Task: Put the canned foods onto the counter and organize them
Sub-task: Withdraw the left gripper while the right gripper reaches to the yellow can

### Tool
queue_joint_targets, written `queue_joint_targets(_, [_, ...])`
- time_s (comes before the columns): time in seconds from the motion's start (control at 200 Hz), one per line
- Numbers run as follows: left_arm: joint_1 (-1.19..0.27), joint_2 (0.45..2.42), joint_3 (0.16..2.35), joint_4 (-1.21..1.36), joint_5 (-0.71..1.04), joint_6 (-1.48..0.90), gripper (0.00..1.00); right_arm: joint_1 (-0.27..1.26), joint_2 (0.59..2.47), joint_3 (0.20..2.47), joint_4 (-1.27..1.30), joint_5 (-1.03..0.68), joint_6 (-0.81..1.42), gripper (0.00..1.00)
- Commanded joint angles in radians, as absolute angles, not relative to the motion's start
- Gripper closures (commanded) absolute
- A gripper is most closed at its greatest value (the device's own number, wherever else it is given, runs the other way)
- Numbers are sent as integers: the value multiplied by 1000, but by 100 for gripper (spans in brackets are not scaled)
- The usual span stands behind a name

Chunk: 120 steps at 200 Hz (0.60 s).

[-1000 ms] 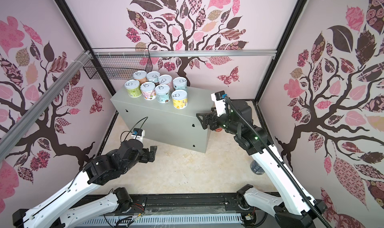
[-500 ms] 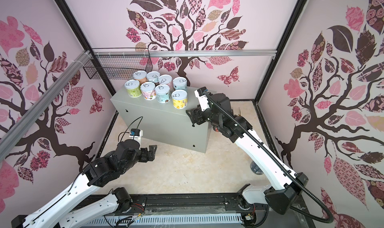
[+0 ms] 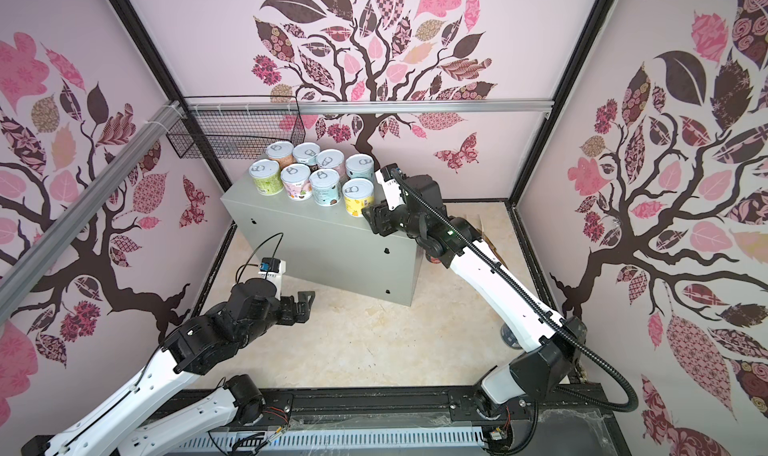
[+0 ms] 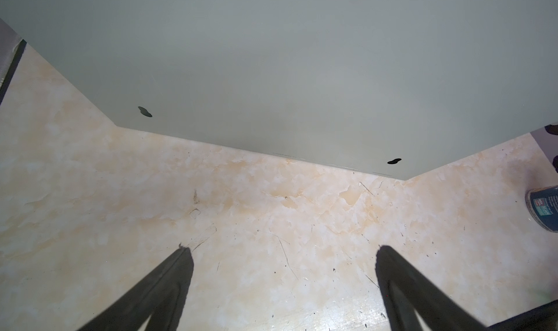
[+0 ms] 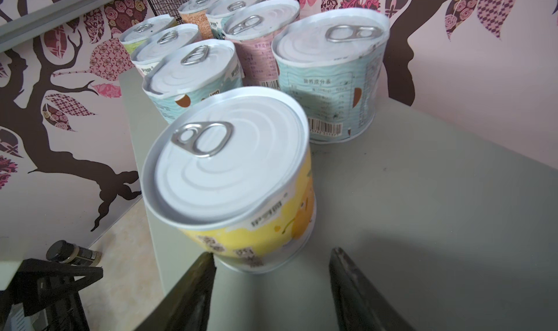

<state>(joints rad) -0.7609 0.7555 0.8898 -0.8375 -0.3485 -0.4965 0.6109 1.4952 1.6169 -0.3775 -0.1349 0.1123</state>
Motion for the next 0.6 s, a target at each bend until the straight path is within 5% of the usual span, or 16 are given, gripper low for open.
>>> queue_joint_targets(0.0, [-751,748,865,-808,-329,-482,2,618,1535,1672,-351,-119,127,38])
queue_joint_targets(0.595, [-735,741,862,-804,-319,-479,2,618,1632,1748,-336,-141,153,45])
